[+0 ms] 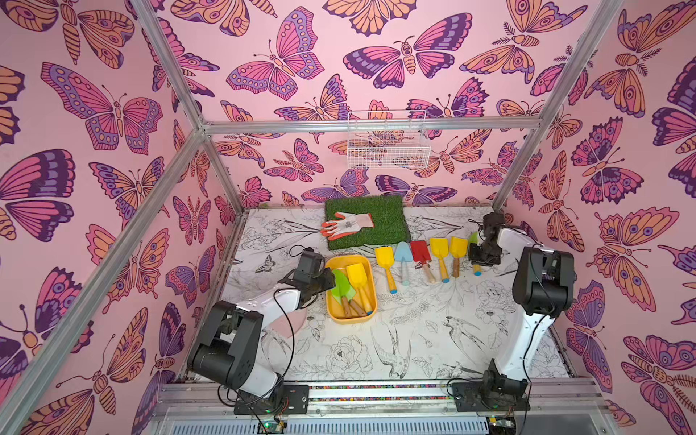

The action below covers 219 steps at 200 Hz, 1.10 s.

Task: Take the shovel out of the storage box
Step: Place the shovel at the center of the board.

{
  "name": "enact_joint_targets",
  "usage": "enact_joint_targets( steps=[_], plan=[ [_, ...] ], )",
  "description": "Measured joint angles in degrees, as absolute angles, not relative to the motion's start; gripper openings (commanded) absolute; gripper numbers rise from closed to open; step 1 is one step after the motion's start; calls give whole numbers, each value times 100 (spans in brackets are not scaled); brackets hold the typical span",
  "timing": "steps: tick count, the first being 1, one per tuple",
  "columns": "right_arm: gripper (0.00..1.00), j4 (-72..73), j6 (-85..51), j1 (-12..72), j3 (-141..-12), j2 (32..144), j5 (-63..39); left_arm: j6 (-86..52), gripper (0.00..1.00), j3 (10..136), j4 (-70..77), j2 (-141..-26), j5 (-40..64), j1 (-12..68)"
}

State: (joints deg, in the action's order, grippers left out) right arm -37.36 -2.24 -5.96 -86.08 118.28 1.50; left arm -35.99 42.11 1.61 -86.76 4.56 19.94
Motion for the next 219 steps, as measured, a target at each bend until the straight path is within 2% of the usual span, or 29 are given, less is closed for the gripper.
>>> enact_joint_targets(
  steps=[61,85,105,153,219],
  plan=[
    [32,-3754,-226,-596,-8630,11837,139,-3599,48,4211,161,-8676,456,1994],
    [45,-3701,-255,-596,-8589,11784,141,-3597,48,4209,161,-8676,456,1994],
    [51,-3623,-272,-587,-8433,11596,158,-3597,48,4209,161,-8674,456,1994],
    [52,-3398,-357,-416,-7944,10753,318,-3597,48,4206,161,-8670,456,1994],
    [44,-3245,-996,8,-7279,9703,355,-3597,48,4206,161,-8670,456,1994]
  ],
)
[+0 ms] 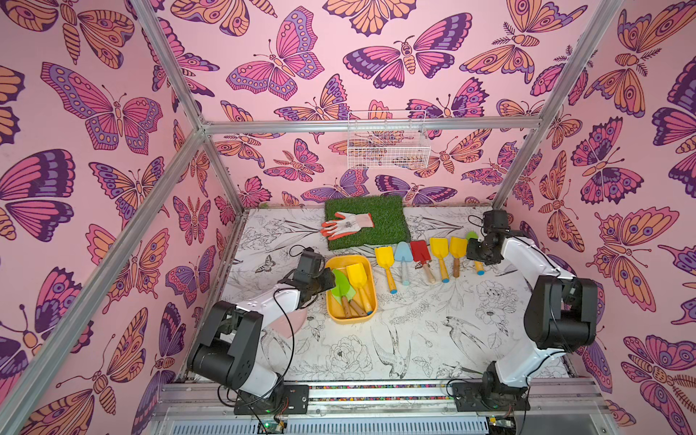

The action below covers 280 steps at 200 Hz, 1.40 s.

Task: Take the shovel out of the storage box
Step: Place the shovel at the center of the board, then pick up the shovel from the storage box.

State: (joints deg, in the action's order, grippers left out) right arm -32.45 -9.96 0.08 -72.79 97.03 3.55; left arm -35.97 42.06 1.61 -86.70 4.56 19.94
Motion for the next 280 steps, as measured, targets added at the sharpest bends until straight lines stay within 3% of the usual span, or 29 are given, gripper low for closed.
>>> enact_joint_targets(
  steps=[72,138,194,229,280],
  plan=[
    [39,-3457,-1868,1028,-6989,9013,-119,-3599,48,4193,163,-8582,458,1994],
    [35,-3835,-2285,2665,-6989,8737,-202,-3599,48,4174,161,-8580,469,1997],
    [39,-4101,-2589,3918,-7004,8737,-1,-3599,48,4174,161,-8552,467,2018],
    [44,-4169,-2773,4604,-7290,8897,161,-3599,48,4174,161,-8552,467,2027],
    [43,-4084,-3048,5367,-7990,9791,209,-3599,48,4174,158,-8552,467,2029]
  ],
)
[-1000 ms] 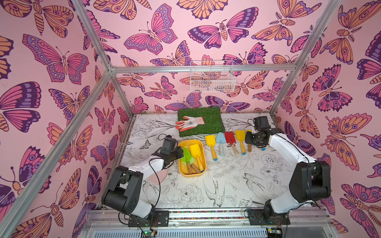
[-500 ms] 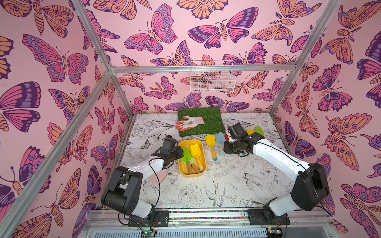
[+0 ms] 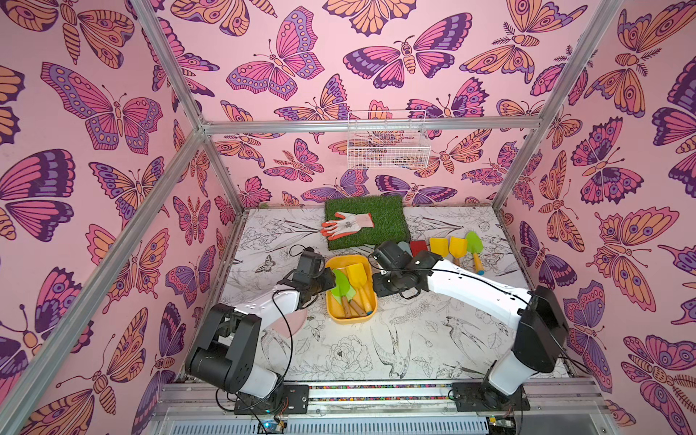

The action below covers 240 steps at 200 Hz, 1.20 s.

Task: Take the shovel out of the storage box
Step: Pick up the shovel from the storage box.

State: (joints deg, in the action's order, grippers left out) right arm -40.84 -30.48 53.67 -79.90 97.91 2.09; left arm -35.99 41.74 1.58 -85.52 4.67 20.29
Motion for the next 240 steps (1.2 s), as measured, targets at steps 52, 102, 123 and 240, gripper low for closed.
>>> enact_joint_targets(
  steps=[52,102,123,240],
  plan=[
    [44,-3850,-3308,5682,-8449,10510,161,-3599,48,4167,161,-8538,469,2029],
    [45,-3817,-3317,5848,-8864,10934,259,-3601,48,4130,161,-8383,464,2032],
    [44,-3863,-3271,5944,-9085,11115,502,-3601,48,4130,158,-8383,456,2032],
    [39,-4941,-3151,6158,-10530,12309,1931,-3599,47,4130,158,-8385,504,2056]
  ],
)
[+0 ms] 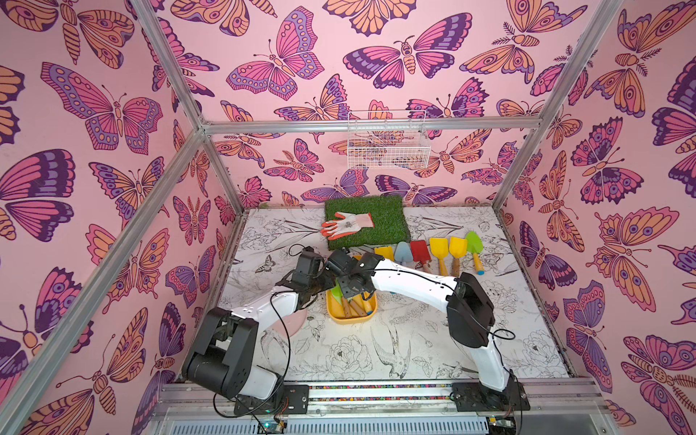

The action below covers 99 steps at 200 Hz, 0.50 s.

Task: Take the shovel out of the storage box
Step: Pick up the shovel from the storage box.

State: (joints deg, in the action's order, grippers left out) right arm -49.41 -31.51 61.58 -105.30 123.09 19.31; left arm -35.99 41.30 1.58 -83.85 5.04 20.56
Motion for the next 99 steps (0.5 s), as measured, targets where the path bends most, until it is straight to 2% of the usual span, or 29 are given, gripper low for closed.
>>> enact_joint_targets(
  steps=[99],
  plan=[
    [37,-5452,-3253,6038,-10860,12868,1966,-3599,48,4130,158,-8401,517,2064]
  ],
)
